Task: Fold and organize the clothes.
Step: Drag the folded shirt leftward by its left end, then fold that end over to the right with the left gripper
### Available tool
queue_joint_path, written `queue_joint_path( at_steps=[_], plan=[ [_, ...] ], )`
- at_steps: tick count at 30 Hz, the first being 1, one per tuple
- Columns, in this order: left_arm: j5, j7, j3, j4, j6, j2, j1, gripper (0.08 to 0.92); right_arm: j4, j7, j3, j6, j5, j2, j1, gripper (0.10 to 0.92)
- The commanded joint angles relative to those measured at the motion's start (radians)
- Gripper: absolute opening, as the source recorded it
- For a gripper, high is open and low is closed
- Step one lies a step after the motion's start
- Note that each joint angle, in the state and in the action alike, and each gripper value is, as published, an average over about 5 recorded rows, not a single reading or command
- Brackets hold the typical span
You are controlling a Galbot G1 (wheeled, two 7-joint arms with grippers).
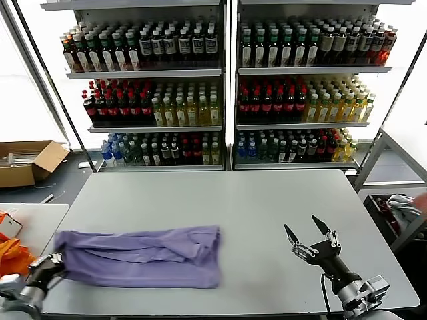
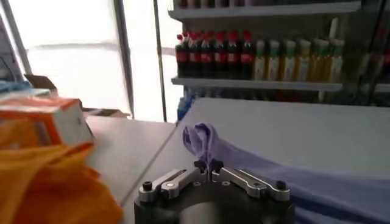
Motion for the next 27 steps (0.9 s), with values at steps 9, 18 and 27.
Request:
queue_joint_path(
  at_steps=[9,18,27],
  plan=[
    [0.003,0.067,0.038,-0.283,0.043,-0.045,-0.078,0.101,0.042,-0.008,0.031,0.025,0.001,0.014,-0.07,0.823],
    [0.19,0.006,0.377,-0.319,0.037,-0.209,-0.073,0.101,0.059,-0.012,0.038,0.034,-0.006,0.04,-0.099,0.823],
    [0.229,-0.038,0.501,-0.232,0.049,-0.289,-0.108,0.101,0.079,-0.014,0.035,0.029,-0.011,0.049,-0.105,0.823]
  ],
)
